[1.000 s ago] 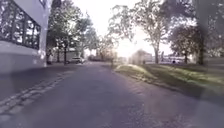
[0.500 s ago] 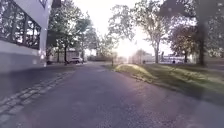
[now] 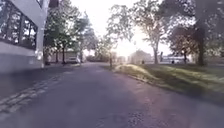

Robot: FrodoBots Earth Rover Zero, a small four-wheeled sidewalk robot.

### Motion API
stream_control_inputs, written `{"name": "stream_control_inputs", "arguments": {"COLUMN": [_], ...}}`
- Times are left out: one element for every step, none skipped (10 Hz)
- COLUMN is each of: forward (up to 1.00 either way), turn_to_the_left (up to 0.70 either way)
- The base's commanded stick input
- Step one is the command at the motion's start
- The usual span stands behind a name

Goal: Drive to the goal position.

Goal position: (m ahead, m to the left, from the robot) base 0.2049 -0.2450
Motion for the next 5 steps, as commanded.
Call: {"name": "stream_control_inputs", "arguments": {"forward": [0.7, 0.7, 0.7, 0.7, 0.7], "turn_to_the_left": [0.0, 0.0, 0.0, 0.0, 0.0]}}
